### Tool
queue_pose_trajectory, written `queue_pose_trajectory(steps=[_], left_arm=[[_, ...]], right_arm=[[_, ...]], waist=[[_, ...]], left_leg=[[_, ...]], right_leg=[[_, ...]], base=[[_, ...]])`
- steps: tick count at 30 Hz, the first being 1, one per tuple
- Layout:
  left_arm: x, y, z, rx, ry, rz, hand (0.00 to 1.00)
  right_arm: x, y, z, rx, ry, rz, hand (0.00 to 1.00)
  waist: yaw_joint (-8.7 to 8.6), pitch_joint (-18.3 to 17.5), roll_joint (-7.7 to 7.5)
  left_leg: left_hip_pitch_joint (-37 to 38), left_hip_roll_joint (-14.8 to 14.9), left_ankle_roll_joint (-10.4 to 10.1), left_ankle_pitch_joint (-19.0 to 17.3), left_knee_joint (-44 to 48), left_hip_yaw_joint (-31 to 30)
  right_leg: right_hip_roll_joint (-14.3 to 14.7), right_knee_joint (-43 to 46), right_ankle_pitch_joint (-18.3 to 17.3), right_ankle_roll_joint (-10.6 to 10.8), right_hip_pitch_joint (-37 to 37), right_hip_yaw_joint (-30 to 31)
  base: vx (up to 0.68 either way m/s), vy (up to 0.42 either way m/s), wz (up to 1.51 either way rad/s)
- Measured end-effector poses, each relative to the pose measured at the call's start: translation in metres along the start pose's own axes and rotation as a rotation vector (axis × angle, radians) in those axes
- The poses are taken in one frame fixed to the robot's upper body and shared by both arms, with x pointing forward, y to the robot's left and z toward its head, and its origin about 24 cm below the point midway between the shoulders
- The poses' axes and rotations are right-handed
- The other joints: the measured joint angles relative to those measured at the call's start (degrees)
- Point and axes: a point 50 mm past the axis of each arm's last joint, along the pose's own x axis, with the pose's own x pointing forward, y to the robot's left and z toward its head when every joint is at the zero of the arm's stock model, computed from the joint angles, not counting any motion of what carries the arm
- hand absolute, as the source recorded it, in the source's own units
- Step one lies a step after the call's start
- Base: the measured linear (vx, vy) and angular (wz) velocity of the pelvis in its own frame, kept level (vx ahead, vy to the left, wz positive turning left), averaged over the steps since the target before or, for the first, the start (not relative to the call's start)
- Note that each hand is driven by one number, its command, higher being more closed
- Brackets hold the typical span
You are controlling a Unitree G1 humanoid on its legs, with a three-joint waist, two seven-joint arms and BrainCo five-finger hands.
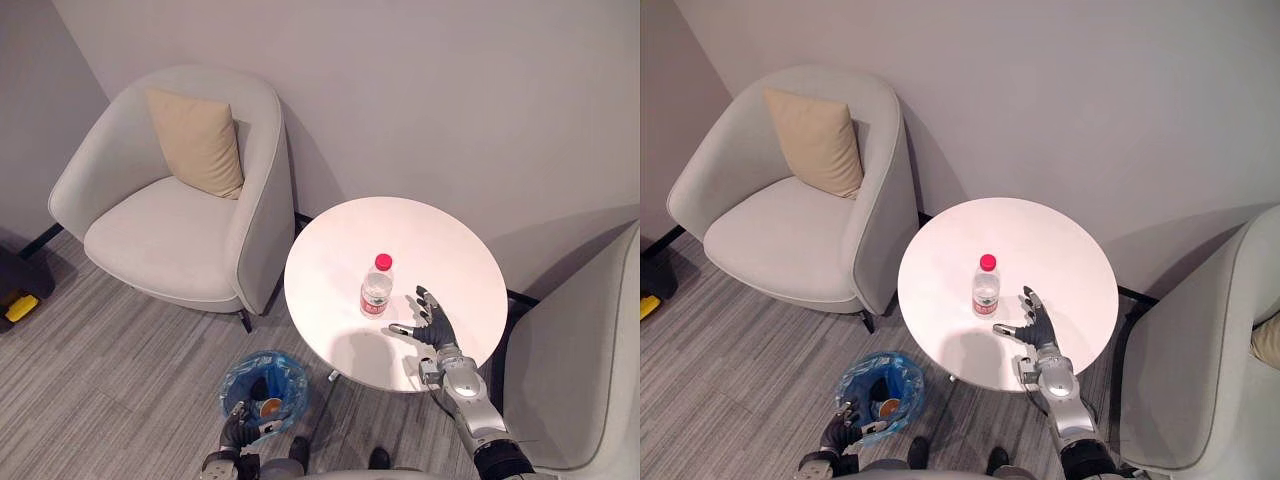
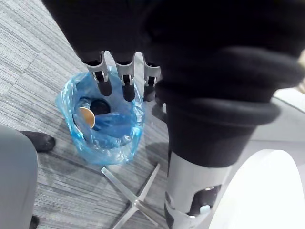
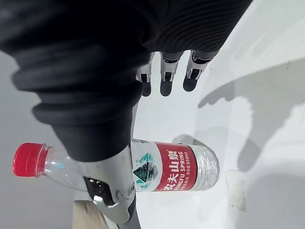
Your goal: Gather rubbish on tea table into small bin, then transfer packed bag to large trash can.
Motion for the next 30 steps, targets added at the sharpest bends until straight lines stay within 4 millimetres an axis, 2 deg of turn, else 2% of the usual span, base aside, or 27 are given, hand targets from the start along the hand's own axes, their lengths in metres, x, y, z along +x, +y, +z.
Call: queue_pose_trajectory(steps=[9,14,22,23,25,30], left_arm=[[0.0,-0.001,0.0,0.003,0.0,-0.006,0.0],[0.001,-0.002,0.002,0.002,-0.01,-0.008,0.0],[0.001,-0.003,0.01,-0.003,-0.047,-0.013,0.0],[0.001,-0.003,0.01,-0.005,-0.05,-0.012,0.0],[0.002,-0.003,0.014,-0.024,-0.067,-0.012,0.0],[0.003,-0.003,0.016,-0.042,-0.077,-0.009,0.0]], right_arm=[[0.016,0.004,0.019,-0.037,-0.055,0.043,0.0],[0.028,0.004,0.022,-0.037,-0.039,0.042,0.0],[0.053,0.012,0.051,-0.044,-0.097,0.065,0.0],[0.054,0.011,0.052,-0.043,-0.099,0.06,1.0],[0.059,0.01,0.062,-0.02,-0.121,0.045,1.0],[0.071,0.008,0.082,0.005,-0.159,0.021,1.0]], waist=[[0.15,0.0,0.71],[1.64,0.1,0.89],[2.06,3.0,1.87],[2.2,3.1,1.92],[2.95,4.4,2.14],[3.13,5.7,2.46]], left_leg=[[-1.2,0.0,0.0,0.0,0.2,-0.3],[-1.6,-0.1,0.0,0.1,0.2,-1.2],[-2.9,-0.3,0.0,1.0,0.1,-3.0],[-3.1,-0.3,0.0,1.1,0.1,-3.1],[-3.5,-0.3,-0.1,1.3,0.1,-3.2],[-4.3,-0.4,0.0,1.6,0.1,-3.5]], right_leg=[[0.0,0.0,0.0,0.0,-0.9,-0.3],[0.0,-0.2,0.0,0.0,-0.8,-1.5],[-0.1,-0.1,0.0,0.0,-1.3,-3.2],[-0.1,0.0,0.0,0.0,-1.6,-3.2],[-0.1,0.3,0.0,0.0,-2.1,-3.3],[-0.2,0.7,0.0,-0.1,-2.9,-3.6]], base=[[0.0,-0.003,0.02],[-0.02,-0.015,0.1],[-0.05,-0.015,0.11],[-0.04,-0.009,0.04],[-0.03,-0.008,0.03],[-0.02,-0.003,0.04]])
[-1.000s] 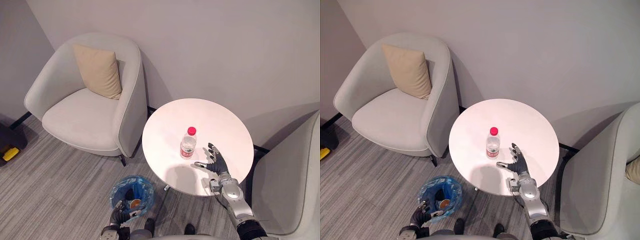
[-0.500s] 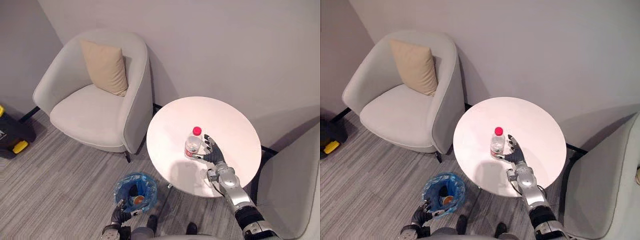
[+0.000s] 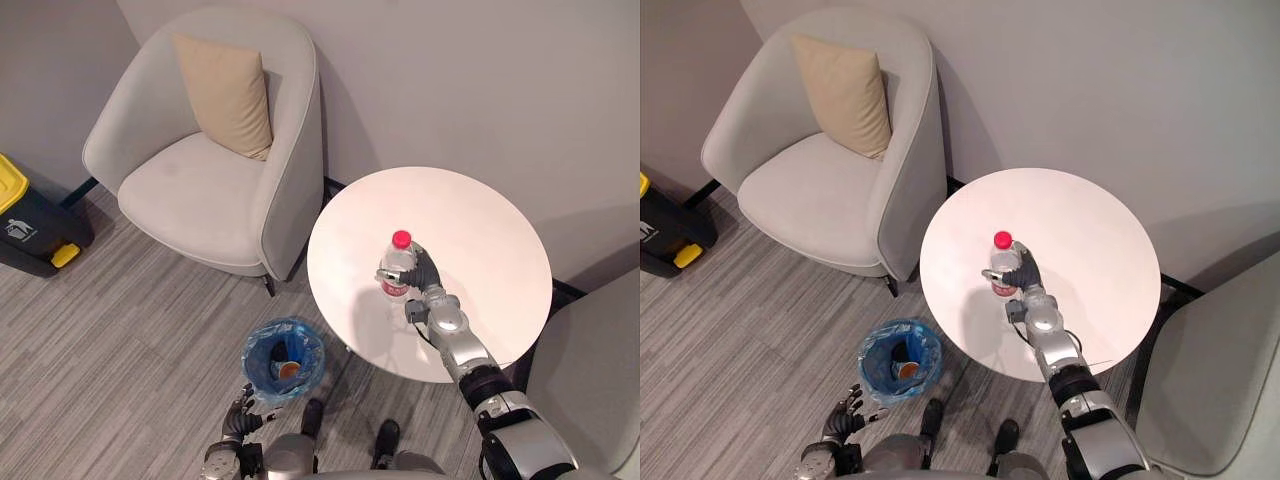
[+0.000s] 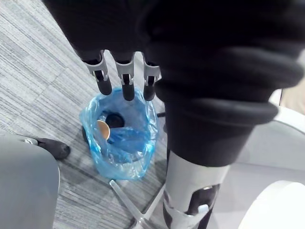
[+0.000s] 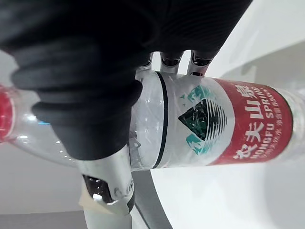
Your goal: Gather rubbish on tea table into small bin, then transfer packed bag to large trash can.
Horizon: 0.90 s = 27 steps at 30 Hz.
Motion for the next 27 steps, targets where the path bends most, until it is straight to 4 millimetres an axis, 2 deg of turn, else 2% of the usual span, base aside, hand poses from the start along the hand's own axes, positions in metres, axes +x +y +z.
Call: queue_pose_trajectory(steps=[9,17,21,22,27], left_arm=[[0.001,-0.001,0.003,-0.005,-0.012,-0.002,0.0],[0.001,-0.005,0.003,-0.01,-0.009,-0.009,0.0],[0.001,-0.007,0.002,-0.012,-0.006,-0.016,0.0],[0.001,-0.007,0.002,-0.011,-0.006,-0.017,0.0],[0.001,-0.008,0.001,-0.001,0.0,-0.036,0.0]], right_arm=[[0.002,-0.005,0.003,0.051,-0.001,-0.039,1.0],[-0.034,-0.012,0.005,0.098,-0.094,-0.061,1.0],[-0.05,-0.01,0.008,0.071,-0.139,-0.026,1.0],[-0.055,-0.008,0.009,0.052,-0.158,-0.012,1.0],[-0.073,-0.002,0.01,0.033,-0.185,0.027,1.0]], waist=[[0.05,0.7,0.16],[-0.28,0.7,0.15],[-0.83,0.6,0.1],[-1.54,0.6,0.06],[-1.66,-0.1,-0.07]], left_leg=[[-0.6,0.0,0.0,0.0,0.1,-0.4],[0.8,0.3,-0.1,-0.1,0.1,0.5],[1.5,0.4,-0.1,-0.1,0.2,1.4],[1.6,0.5,-0.1,-0.1,0.2,1.5],[2.9,0.7,-0.2,-0.2,0.2,2.2]], right_leg=[[-0.1,0.6,-0.6,-0.3,-0.5,-0.6],[-0.6,3.8,-2.4,0.1,-0.9,0.7],[-0.7,4.3,-2.4,0.1,-0.9,1.7],[-0.7,4.4,-2.4,0.1,-0.8,1.8],[-0.5,4.6,-2.4,0.1,0.1,2.5]], base=[[-0.01,-0.003,0.04],[-0.02,0.001,-0.05],[-0.05,0.005,-0.12],[-0.05,0.002,-0.06],[-0.04,-0.006,-0.07]])
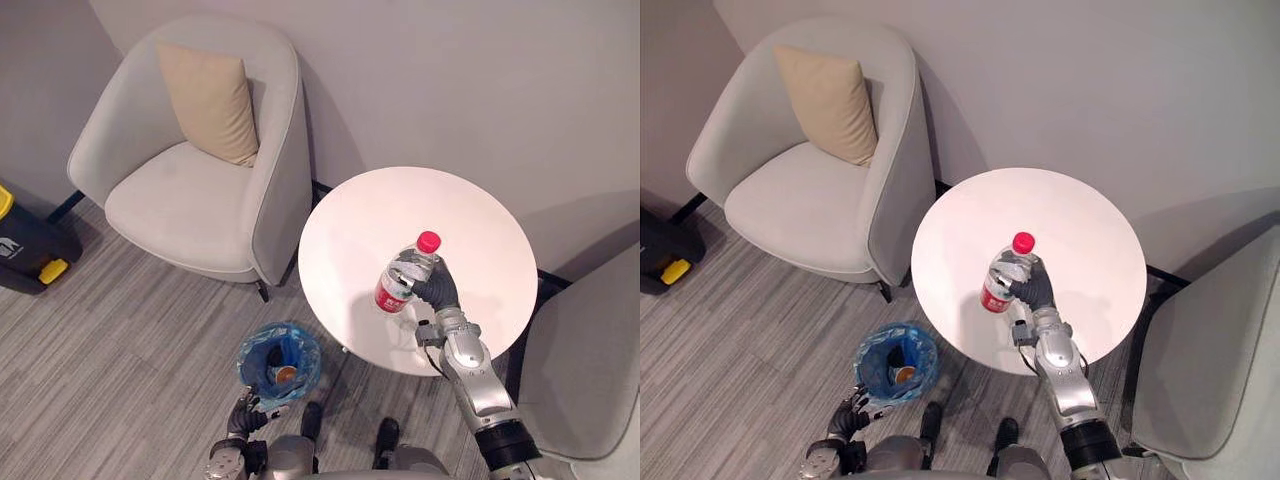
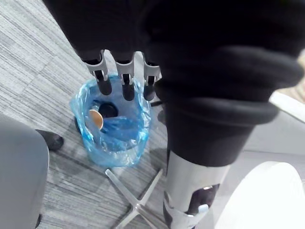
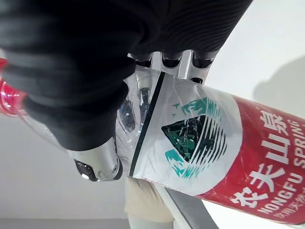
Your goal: Gather rubbish on tea table into small bin, then transfer packed bag to large trash can.
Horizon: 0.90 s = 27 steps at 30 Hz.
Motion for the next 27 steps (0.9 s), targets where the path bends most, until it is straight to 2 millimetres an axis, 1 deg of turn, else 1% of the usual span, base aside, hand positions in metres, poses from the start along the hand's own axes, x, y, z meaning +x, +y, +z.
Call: queue_pose_trajectory(steps=[5,8,10,14,16,17,18,19,20,21,23,24,25,26,27], left_arm=[[0.0,0.0,-0.004,0.011,0.022,-0.002,0.0],[-0.001,0.001,-0.009,0.012,0.04,0.0,0.0],[-0.002,0.001,-0.01,0.013,0.045,0.001,0.0],[-0.002,0.002,-0.013,0.015,0.059,0.003,0.0],[-0.001,0.0,-0.012,0.018,0.055,-0.003,0.0],[0.0,-0.001,-0.012,0.02,0.053,-0.007,0.0],[0.001,-0.004,-0.01,0.025,0.047,-0.017,0.0],[0.001,-0.004,-0.01,0.028,0.048,-0.02,0.0],[0.001,-0.004,-0.01,0.029,0.049,-0.019,0.0],[0.002,-0.005,-0.01,0.03,0.051,-0.021,0.0],[0.002,-0.01,-0.012,0.034,0.056,-0.034,0.0],[0.001,-0.011,-0.012,0.036,0.058,-0.036,0.0],[0.001,-0.013,-0.013,0.053,0.059,-0.046,0.0],[0.0,-0.014,-0.014,0.053,0.064,-0.049,0.0],[-0.001,-0.017,-0.017,0.061,0.071,-0.06,0.0]], right_arm=[[-0.017,0.003,0.006,0.009,-0.028,0.03,1.0],[-0.026,0.004,0.005,-0.003,-0.025,0.04,1.0],[-0.031,0.005,0.009,-0.002,-0.045,0.047,1.0],[-0.037,0.01,0.016,0.003,-0.08,0.06,1.0],[-0.039,0.01,0.019,0.002,-0.095,0.053,1.0],[-0.039,0.009,0.019,0.001,-0.097,0.045,1.0],[-0.039,0.008,0.019,-0.004,-0.096,0.04,1.0],[-0.039,0.009,0.019,-0.011,-0.096,0.039,1.0],[-0.039,0.01,0.019,-0.017,-0.1,0.042,1.0],[-0.036,0.011,0.022,-0.022,-0.114,0.042,1.0],[-0.033,0.008,0.024,-0.035,-0.126,0.019,1.0],[-0.033,0.005,0.024,-0.037,-0.127,0.005,1.0],[-0.033,0.0,0.024,-0.043,-0.126,-0.026,1.0],[-0.032,-0.003,0.025,-0.048,-0.13,-0.04,1.0],[-0.031,-0.006,0.025,-0.051,-0.132,-0.052,1.0]], waist=[[-0.15,-0.6,-0.43],[-0.17,-2.0,-0.52],[-0.13,-2.4,-0.55],[-0.53,-2.9,-0.02],[-0.48,-3.0,0.67],[-0.3,-3.0,0.99],[0.01,-2.8,1.42],[0.11,-2.8,1.62],[0.1,-2.9,1.43],[-0.13,-2.7,0.77],[-0.08,-3.3,1.62],[-0.18,-3.4,1.81],[-0.78,-3.5,1.92],[-1.69,-3.8,2.32],[-1.88,-4.4,3.22]], left_leg=[[1.9,0.2,-0.2,-0.1,0.2,0.3],[2.5,0.4,-0.3,-0.2,0.4,0.3],[2.5,0.6,-0.7,-0.6,1.1,0.2],[0.5,0.7,-1.2,-0.9,2.6,-1.5],[-3.0,0.7,-1.8,-1.6,5.2,-3.5],[-4.4,0.7,-1.4,-1.9,6.0,-3.6],[-5.5,1.1,-0.7,-2.4,6.5,-1.8],[-5.9,2.2,1.5,-3.8,6.4,2.2],[-5.9,2.7,3.0,-4.9,6.1,5.3],[-7.0,3.5,3.8,-5.4,9.2,9.2],[-10.1,6.1,4.3,-5.5,18.3,16.4],[-10.1,6.8,5.2,-6.2,21.1,18.8],[-9.3,7.2,5.8,-8.1,23.6,22.1],[-8.3,7.0,4.3,-8.7,22.1,23.2],[-7.0,6.4,2.2,-9.6,17.7,22.5]], right_leg=[[0.2,-0.2,0.0,0.0,1.9,0.3],[0.4,-0.6,0.1,-0.2,2.8,0.2],[0.7,-0.8,0.2,-0.2,3.1,0.3],[0.8,-1.6,0.6,-0.5,3.4,-1.2],[0.8,-1.0,0.2,-1.1,2.0,-3.7],[0.9,-0.4,0.1,-1.3,1.4,-4.4],[1.0,-0.1,0.1,-1.3,0.9,-5.3],[1.1,0.0,0.5,-1.7,0.9,-6.8],[0.5,0.0,0.6,-1.9,0.9,-7.4],[-1.1,0.3,0.4,-2.4,0.5,-9.0],[-2.7,3.2,-0.6,-2.8,-1.2,-11.4],[-3.3,3.8,-1.1,-2.4,-1.3,-12.2],[-4.9,4.9,-1.8,-1.4,-1.1,-13.8],[-5.5,5.5,-2.3,-0.5,-0.9,-14.8],[-5.5,6.1,-2.5,0.2,-1.1,-15.7]], base=[[-0.02,-0.007,-0.02],[-0.05,-0.016,0.0],[-0.07,-0.022,-0.02],[-0.07,-0.014,0.19],[-0.09,-0.037,0.56],[-0.08,-0.03,0.47],[-0.09,-0.057,0.48],[-0.04,-0.046,0.5],[-0.01,-0.014,0.61],[0.02,0.044,0.53],[0.03,0.089,0.48],[0.03,0.119,0.63],[0.02,0.154,0.76],[0.03,0.204,0.91],[0.06,0.262,0.72]])
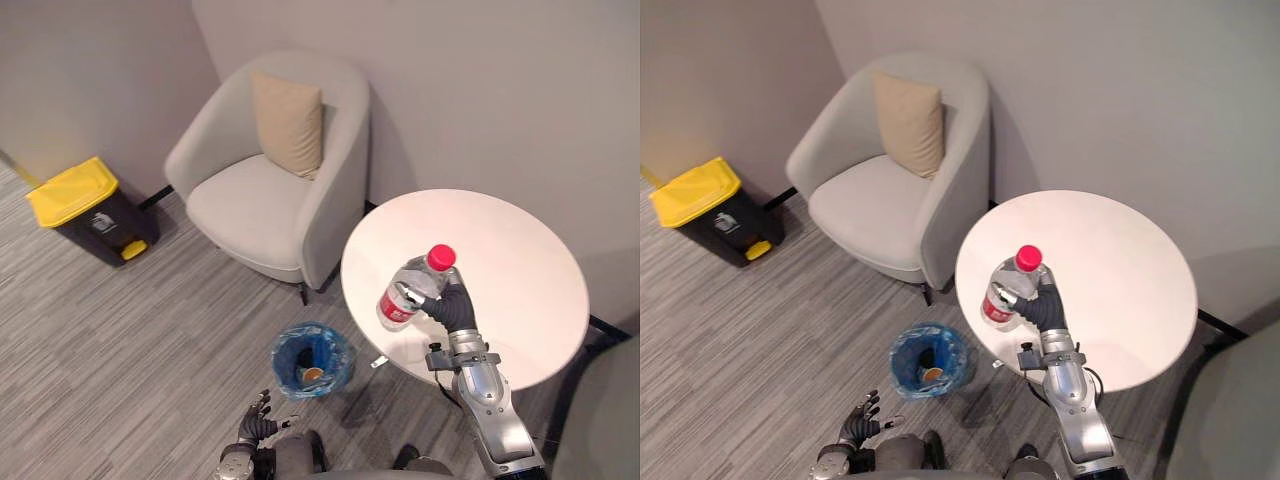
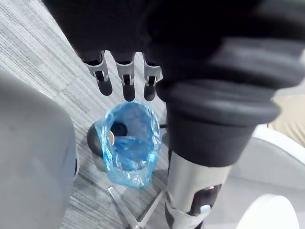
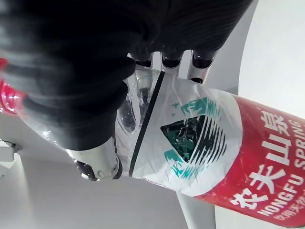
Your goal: Gather rubbish on tea table into small bin, then transfer packed bag to large trash can.
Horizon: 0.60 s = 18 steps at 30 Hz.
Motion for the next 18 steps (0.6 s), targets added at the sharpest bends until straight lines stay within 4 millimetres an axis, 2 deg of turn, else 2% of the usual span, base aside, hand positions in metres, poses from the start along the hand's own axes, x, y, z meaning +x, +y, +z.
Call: queue_pose_trajectory(steps=[1,2,4,6,8,9,10,12,13,14,15,16,18], left_arm=[[0.0,0.0,0.0,0.014,0.001,-0.004,0.0],[0.001,0.003,0.004,0.024,-0.018,0.0,0.0],[0.001,0.009,0.004,0.041,-0.018,0.008,0.0],[0.001,0.008,0.005,0.048,-0.02,0.009,0.0],[0.001,0.008,0.004,0.049,-0.019,0.008,0.0],[0.001,0.01,0.005,0.052,-0.023,0.011,0.0],[0.001,0.011,0.006,0.056,-0.026,0.012,0.0],[0.001,0.014,0.007,0.074,-0.029,0.015,0.0],[0.001,0.016,0.007,0.084,-0.029,0.017,0.0],[0.001,0.016,0.007,0.087,-0.028,0.017,0.0],[0.001,0.017,0.008,0.086,-0.031,0.02,0.0],[0.001,0.017,0.007,0.087,-0.03,0.021,0.0],[0.001,0.02,0.007,0.093,-0.03,0.026,0.0]], right_arm=[[0.001,0.0,-0.002,0.005,0.01,-0.009,1.0],[0.001,0.002,-0.003,0.015,0.017,-0.014,1.0],[0.002,0.01,-0.004,0.028,0.022,0.008,1.0],[0.001,0.016,-0.007,0.037,0.039,0.018,1.0],[0.0,0.021,-0.009,0.039,0.046,0.039,1.0],[-0.001,0.023,-0.012,0.033,0.06,0.045,1.0],[-0.003,0.024,-0.016,0.029,0.08,0.05,1.0],[-0.004,0.024,-0.02,0.02,0.103,0.053,1.0],[-0.004,0.023,-0.02,0.017,0.105,0.053,1.0],[-0.004,0.023,-0.021,0.016,0.106,0.054,1.0],[-0.004,0.024,-0.02,0.019,0.105,0.056,1.0],[-0.004,0.025,-0.02,0.02,0.103,0.063,1.0],[-0.004,0.026,-0.02,0.022,0.102,0.064,1.0]], waist=[[0.05,-0.1,-0.64],[0.58,0.0,-1.92],[0.45,-0.3,-2.94],[0.46,-0.3,-3.21],[0.35,-0.2,-3.4],[0.3,0.1,-3.83],[0.19,0.3,-4.14],[-0.82,0.8,-4.66],[-1.9,1.0,-5.03],[-2.09,1.1,-5.1],[-2.41,1.4,-4.94],[-2.4,1.7,-4.45],[-2.68,1.4,-5.57]], left_leg=[[0.6,-1.3,-0.2,1.1,-2.2,-0.2],[1.3,-2.7,0.4,1.9,-3.8,-0.3],[1.6,-4.1,0.4,1.9,-3.9,-1.6],[2.4,-5.2,1.2,1.4,-3.8,-1.8],[2.5,-6.4,2.2,0.3,-3.2,-1.7],[2.3,-7.3,2.7,-1.0,-1.9,-1.8],[2.0,-8.2,3.1,-2.3,-0.4,-2.4],[1.4,-9.6,3.7,-3.6,1.1,-4.5],[1.4,-10.2,4.3,-3.8,1.2,-6.7],[1.2,-10.2,4.3,-3.8,1.2,-7.8],[1.0,-10.0,4.3,-3.6,1.1,-10.1],[0.9,-9.8,3.9,-3.4,1.0,-11.5],[0.8,-10.0,3.0,-2.8,1.5,-12.6]], right_leg=[[-1.0,0.3,0.4,0.6,0.1,-0.4],[-1.8,0.0,0.8,1.3,0.3,-0.6],[-2.3,-1.4,1.7,2.4,1.8,-1.6],[-3.7,-0.4,1.6,2.7,2.3,-1.6],[-6.0,3.7,-0.2,3.6,1.1,-1.2],[-8.3,8.4,-2.3,3.9,-0.1,-0.5],[-10.0,11.9,-3.8,3.6,-0.9,0.1],[-11.3,18.2,-5.4,0.4,-3.4,7.1],[-10.6,20.5,-7.0,-1.1,-5.2,12.3],[-9.4,20.8,-8.2,-0.6,-5.7,15.1],[-5.7,20.4,-10.0,0.4,-7.0,20.1],[-3.3,19.5,-10.4,0.7,-8.0,22.8],[-0.9,14.9,-9.1,0.6,-8.3,24.2]], base=[[0.07,0.255,0.5],[0.06,0.179,0.33],[0.06,0.134,0.29],[0.05,0.136,0.16],[0.02,0.123,0.06],[-0.02,0.141,0.1],[-0.05,0.131,0.2],[-0.04,0.078,0.55],[0.05,0.021,0.77],[0.08,-0.027,0.89],[0.08,-0.056,0.76],[0.05,-0.062,0.76],[0.08,-0.104,0.75]])
